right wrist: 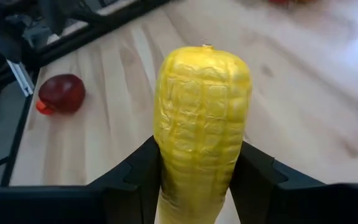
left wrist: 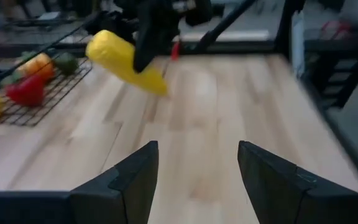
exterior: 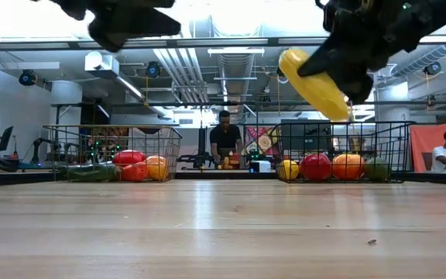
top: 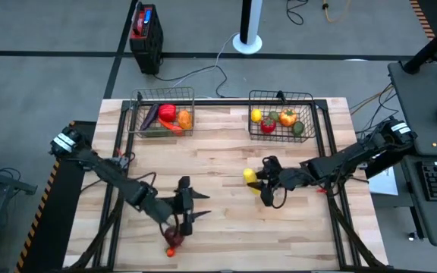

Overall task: Sort produce into baskets
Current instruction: Put the corn into the brown wire basket

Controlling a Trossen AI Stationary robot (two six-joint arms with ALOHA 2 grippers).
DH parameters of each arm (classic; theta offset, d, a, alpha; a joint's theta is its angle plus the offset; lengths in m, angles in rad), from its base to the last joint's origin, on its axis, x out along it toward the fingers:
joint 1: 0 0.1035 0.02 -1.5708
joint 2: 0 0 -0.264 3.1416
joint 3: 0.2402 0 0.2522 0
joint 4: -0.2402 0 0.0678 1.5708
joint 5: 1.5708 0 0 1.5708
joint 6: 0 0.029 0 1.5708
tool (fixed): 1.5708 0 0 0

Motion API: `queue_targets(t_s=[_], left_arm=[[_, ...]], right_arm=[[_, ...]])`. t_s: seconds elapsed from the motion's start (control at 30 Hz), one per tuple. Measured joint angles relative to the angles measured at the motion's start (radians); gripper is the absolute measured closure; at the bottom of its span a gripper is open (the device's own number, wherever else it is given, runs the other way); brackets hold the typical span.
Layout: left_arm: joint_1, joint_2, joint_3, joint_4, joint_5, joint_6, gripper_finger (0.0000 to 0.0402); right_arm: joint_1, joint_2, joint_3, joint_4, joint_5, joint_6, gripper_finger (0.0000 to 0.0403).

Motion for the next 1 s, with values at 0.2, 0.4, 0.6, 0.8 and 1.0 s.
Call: queue_targets(t_s=[0.2,0.4,0.6,0.8,1.0], left_arm=[[0.073,0.000,-0.110,0.355,0.108,0.123,0.0209],[0.120,0.000,-0.160,0.498,0.108,0.155,0.0209],[0.146,0.000,-0.160,0.507,0.109,0.153,0.0207],[0.149,-0.003,-0.158,0.522,0.110,0.158,0.0168],[0.163,-0.003,-0.165,0.507,0.110,0.170,0.0119]], right_arm=[[0.030,0.000,0.000,0.067,0.044,-0.142,0.0256],[0.059,0.026,0.000,0.151,0.108,-0.220,0.0256],[0.065,0.160,0.000,0.352,0.103,-0.283,0.0256],[0.083,0.313,0.026,0.524,0.104,-0.355,0.0256],[0.091,0.441,0.159,0.538,0.103,-0.442,0.0255]])
